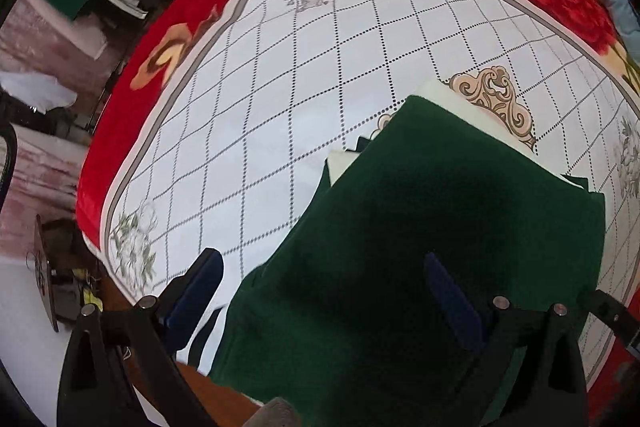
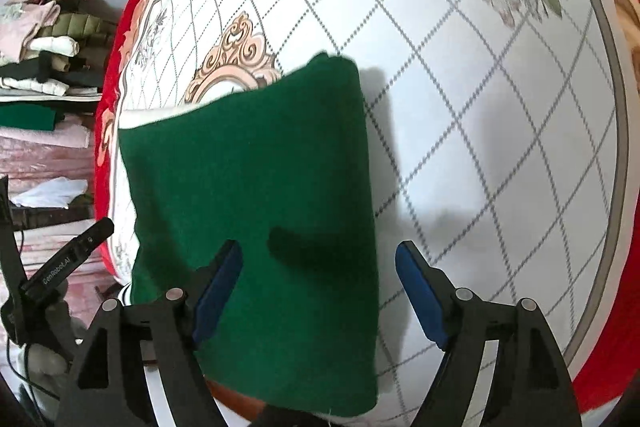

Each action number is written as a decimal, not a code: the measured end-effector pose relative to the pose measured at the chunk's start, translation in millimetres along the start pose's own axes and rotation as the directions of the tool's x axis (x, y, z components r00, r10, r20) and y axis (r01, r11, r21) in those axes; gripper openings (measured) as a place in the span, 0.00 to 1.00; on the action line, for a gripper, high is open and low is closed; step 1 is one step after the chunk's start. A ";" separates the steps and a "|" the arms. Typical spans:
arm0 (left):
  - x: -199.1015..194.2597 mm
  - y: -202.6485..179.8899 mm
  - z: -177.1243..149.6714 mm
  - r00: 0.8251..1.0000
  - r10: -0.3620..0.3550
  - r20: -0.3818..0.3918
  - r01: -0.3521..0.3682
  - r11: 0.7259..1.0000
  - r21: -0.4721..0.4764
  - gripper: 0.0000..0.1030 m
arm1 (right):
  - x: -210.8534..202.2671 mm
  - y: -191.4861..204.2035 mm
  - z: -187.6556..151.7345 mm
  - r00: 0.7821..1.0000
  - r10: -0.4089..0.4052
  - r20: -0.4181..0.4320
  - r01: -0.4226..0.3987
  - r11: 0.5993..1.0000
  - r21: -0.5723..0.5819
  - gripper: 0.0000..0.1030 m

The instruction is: Fold large clothes

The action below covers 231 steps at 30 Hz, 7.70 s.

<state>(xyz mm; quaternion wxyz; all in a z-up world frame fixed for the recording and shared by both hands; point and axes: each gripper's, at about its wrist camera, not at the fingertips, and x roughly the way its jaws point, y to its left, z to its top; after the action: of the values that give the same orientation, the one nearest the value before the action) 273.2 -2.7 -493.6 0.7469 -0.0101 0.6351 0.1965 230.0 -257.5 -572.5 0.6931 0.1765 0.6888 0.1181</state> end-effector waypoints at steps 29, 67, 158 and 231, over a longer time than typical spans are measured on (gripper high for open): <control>59.8 16.9 45.6 0.906 -0.421 -0.033 0.422 0.898 0.126 0.02 | 22.2 -29.8 3.9 0.999 0.002 -0.048 0.009 0.975 0.222 0.59; 134.2 86.9 16.7 0.793 -0.564 -0.231 0.560 0.824 -0.086 0.99 | 71.5 -45.3 36.9 0.956 0.168 -0.242 -0.151 0.985 0.087 0.97; 155.6 6.6 145.4 0.661 -0.682 -0.314 0.733 0.676 0.075 0.95 | 95.7 12.2 97.1 0.912 0.341 -0.230 -0.274 0.921 0.277 0.99; 113.9 -147.2 344.0 0.750 -0.630 -0.200 0.661 0.712 0.236 0.59 | -17.9 21.8 402.4 0.990 0.137 -0.025 -0.130 0.971 0.198 1.00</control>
<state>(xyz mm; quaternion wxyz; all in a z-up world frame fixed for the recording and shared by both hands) 656.6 -15.5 -570.2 0.7270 -0.1312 0.6512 -0.1736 632.3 -278.0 -551.8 0.6494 0.2876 0.6969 0.0993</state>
